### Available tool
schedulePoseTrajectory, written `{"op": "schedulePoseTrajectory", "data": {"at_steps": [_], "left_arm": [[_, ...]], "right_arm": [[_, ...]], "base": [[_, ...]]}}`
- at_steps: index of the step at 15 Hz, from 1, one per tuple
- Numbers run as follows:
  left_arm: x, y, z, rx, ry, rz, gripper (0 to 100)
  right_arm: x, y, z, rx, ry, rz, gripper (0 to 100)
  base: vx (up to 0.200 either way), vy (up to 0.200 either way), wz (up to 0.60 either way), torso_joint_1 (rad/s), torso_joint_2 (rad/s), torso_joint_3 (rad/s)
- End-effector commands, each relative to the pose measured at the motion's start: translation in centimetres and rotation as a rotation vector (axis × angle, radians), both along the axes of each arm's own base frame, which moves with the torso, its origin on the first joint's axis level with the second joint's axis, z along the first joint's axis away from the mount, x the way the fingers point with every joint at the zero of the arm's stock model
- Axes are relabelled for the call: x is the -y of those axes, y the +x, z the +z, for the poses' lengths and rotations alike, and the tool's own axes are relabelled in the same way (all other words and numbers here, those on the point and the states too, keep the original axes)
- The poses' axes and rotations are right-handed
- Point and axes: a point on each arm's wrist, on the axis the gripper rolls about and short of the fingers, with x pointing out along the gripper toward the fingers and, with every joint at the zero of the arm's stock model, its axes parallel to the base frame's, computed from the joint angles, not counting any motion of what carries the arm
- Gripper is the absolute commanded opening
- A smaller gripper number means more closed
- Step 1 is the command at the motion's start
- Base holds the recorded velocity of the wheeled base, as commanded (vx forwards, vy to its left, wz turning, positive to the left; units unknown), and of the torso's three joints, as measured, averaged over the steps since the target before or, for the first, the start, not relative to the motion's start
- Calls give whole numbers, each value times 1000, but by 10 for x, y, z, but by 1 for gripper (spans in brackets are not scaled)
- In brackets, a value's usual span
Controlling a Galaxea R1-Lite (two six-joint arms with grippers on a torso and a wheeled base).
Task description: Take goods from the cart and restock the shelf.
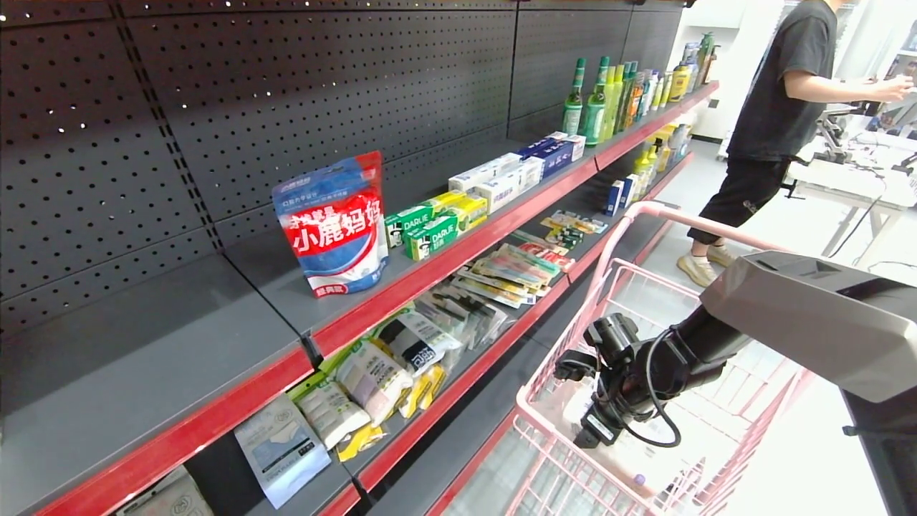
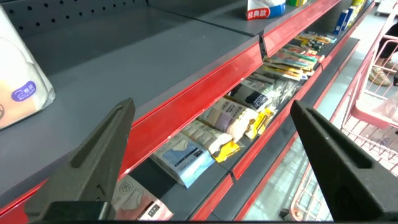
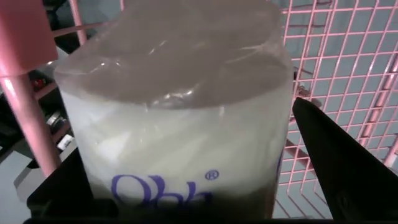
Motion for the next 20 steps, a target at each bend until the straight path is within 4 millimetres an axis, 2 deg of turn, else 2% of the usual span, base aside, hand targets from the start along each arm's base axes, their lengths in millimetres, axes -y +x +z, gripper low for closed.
{"op": "schedulePoseTrajectory", "data": {"at_steps": [1,7,8,12,17,20], "left_arm": [[0,0,0,0,0,0,100],[0,0,0,0,0,0,100],[0,0,0,0,0,0,100],[0,0,0,0,1,0,100],[0,0,0,0,1,0,100],[0,0,0,0,1,0,100]], "right_arm": [[2,2,-1,8,-23,2,100],[10,9,-7,11,-33,-20,100],[10,8,-7,8,-35,-20,0],[11,8,-7,7,-28,-36,0],[16,2,3,3,-23,-51,0],[16,-6,21,24,-13,-46,0]], "base": [[0,0,0,0,0,0],[0,0,0,0,0,0],[0,0,0,0,0,0],[0,0,0,0,0,0],[0,0,0,0,0,0],[0,0,0,0,0,0]]}}
